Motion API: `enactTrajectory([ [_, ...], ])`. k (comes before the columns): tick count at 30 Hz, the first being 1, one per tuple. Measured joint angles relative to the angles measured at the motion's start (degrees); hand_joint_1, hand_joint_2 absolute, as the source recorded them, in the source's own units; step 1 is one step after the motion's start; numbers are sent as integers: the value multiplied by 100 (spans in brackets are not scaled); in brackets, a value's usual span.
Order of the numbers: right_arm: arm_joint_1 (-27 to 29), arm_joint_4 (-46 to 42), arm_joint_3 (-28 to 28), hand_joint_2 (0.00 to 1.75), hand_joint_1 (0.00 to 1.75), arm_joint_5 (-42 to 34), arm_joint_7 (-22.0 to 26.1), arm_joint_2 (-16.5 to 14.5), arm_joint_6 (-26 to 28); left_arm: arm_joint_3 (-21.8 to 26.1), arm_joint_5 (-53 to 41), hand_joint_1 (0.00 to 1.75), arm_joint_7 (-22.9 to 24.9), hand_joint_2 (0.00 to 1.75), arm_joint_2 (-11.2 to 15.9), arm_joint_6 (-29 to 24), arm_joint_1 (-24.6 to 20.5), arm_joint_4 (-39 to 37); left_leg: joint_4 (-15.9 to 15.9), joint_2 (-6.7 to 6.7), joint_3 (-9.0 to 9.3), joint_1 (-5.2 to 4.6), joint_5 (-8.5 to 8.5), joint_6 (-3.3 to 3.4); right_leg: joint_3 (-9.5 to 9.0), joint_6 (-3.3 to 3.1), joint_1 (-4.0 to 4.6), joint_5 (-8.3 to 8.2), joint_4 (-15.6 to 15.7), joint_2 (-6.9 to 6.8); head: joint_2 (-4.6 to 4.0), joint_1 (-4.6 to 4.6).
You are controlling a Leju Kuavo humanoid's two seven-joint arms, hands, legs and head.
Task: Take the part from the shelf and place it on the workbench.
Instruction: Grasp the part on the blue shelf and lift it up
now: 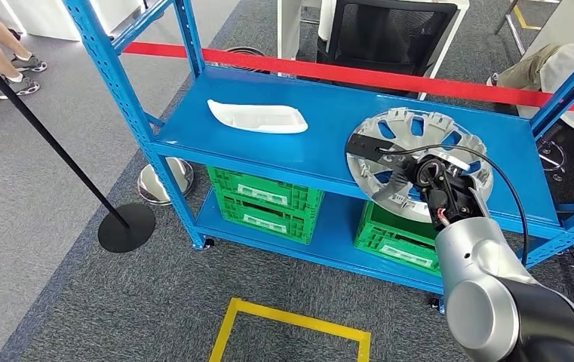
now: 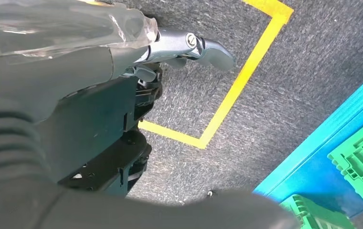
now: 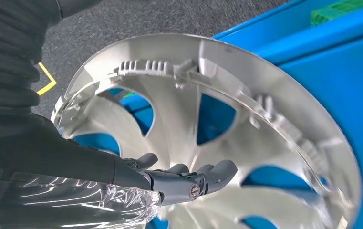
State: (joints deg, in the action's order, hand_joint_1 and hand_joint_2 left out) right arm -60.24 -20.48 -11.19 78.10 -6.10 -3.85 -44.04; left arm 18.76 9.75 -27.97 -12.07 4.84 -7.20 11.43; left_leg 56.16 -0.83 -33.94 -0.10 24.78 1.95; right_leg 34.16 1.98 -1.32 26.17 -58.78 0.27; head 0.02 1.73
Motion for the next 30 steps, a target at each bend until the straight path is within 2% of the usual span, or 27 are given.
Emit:
enactTrajectory([
  [1, -16, -8, 0, 175, 0, -7, -2, 2, 0, -3, -14, 0, 6, 175, -3, -11, -4, 0, -33, 8, 22, 12, -18, 22, 110, 3, 0, 142, -249, -1, 0, -6],
  [3, -21, -9, -2, 175, 0, -26, -12, 5, 0, -15, -39, 0, 20, 175, -8, -33, -9, 0, -39, 14, 27, 10, -22, 33, 479, 11, 2, 508, -1043, -1, 0, -14],
  [4, -3, -9, -5, 175, 0, -36, -17, 5, 0, -22, -44, 0, 28, 175, -9, -42, -10, 0, -37, 13, 26, 10, -21, 33, 647, 18, 0, 622, -1389, -1, 0, -13],
  [5, 19, -9, -9, 175, 0, -42, -23, 6, 0, -28, -48, 0, 33, 175, -11, -46, -11, 0, -32, 10, 26, 12, -18, 29, 732, 22, -5, 635, -1552, -2, 0, -15],
  [6, 36, -9, -15, 175, 0, -43, -28, 5, 0, -32, -54, 0, 39, 175, -12, -46, -12, 0, -22, 6, 26, 16, -12, 19, 698, 24, -14, 538, -1465, -3, 0, -17],
  [7, 47, -9, -20, 175, 0, -44, -28, 4, 0, -36, -60, 0, 44, 175, -14, -46, -15, 0, -1, 2, 27, 23, 1, -1, 546, 25, -27, 357, -1146, -6, 0, -18],
  [9, 57, -8, -28, 175, 0, -46, -28, -1, -1, -43, -79, 0, 57, 87, -14, -46, -26, 0, 83, -6, 5, 19, 52, -78, 158, 24, -50, 66, -360, -8, 0, -20],
  [10, 70, -8, -32, 175, 0, -48, -28, -3, -8, -45, -90, 0, 66, 44, -11, -46, -34, 1, 120, -11, -15, 10, 75, -116, 40, 5, -52, 6, -132, 0, 0, -18],
  [11, 89, -9, -37, 175, 0, -48, -30, -2, -23, -46, -101, 0, 70, 0, -9, -49, -41, 1, 140, -14, -32, 0, 88, -147, -1, -22, -44, 7, -50, 9, 0, -13],
  [13, 127, -14, -47, 175, 0, -45, -33, 2, -79, -50, -132, 0, 49, 0, -5, -55, -54, 2, 133, -16, -42, -5, 89, -165, 9, -75, -40, -2, -60, 29, 0, 0],
  [17, 146, -17, -56, 175, 0, -37, -35, 11, -118, -87, -158, 0, -19, 0, -2, -62, -77, 2, 77, -7, -7, -3, 57, -104, 8, -104, -33, -15, -50, 45, 0, 21],
  [21, 145, -18, -57, 175, 0, -4, -41, 25, -118, -125, -158, 0, -45, 0, -2, -51, -83, 2, 56, -7, 4, 8, 39, -107, 9, -137, -3, -11, -54, 44, 0, 19],
  [26, 127, -31, -57, 175, 0, 35, -42, 30, -118, -137, -160, 0, -58, 0, -4, -46, -86, 2, 49, -6, 4, 21, 42, -238, 10, -145, 9, -6, -58, 42, 0, 17],
  [27, 120, -31, -57, 175, 0, 43, -42, 28, -118, -137, -160, 0, -47, 0, -3, -43, -88, 2, 63, -7, -5, 16, 50, -245, 5, -137, -5, -10, -47, 41, 0, 15],
  [29, 100, -33, -57, 175, 0, 56, -49, 22, -118, -137, -158, 0, -13, 0, -3, -27, -92, 2, 73, -8, -13, -3, 53, -200, -11, -99, -34, -34, -8, 40, 0, 20],
  [30, 92, -40, -57, 175, 0, 59, -58, 18, -118, -137, -158, 0, 8, 44, -4, -16, -97, 2, 32, -5, 9, -10, 27, -158, -29, -68, -41, -52, 30, 41, 0, 21],
])
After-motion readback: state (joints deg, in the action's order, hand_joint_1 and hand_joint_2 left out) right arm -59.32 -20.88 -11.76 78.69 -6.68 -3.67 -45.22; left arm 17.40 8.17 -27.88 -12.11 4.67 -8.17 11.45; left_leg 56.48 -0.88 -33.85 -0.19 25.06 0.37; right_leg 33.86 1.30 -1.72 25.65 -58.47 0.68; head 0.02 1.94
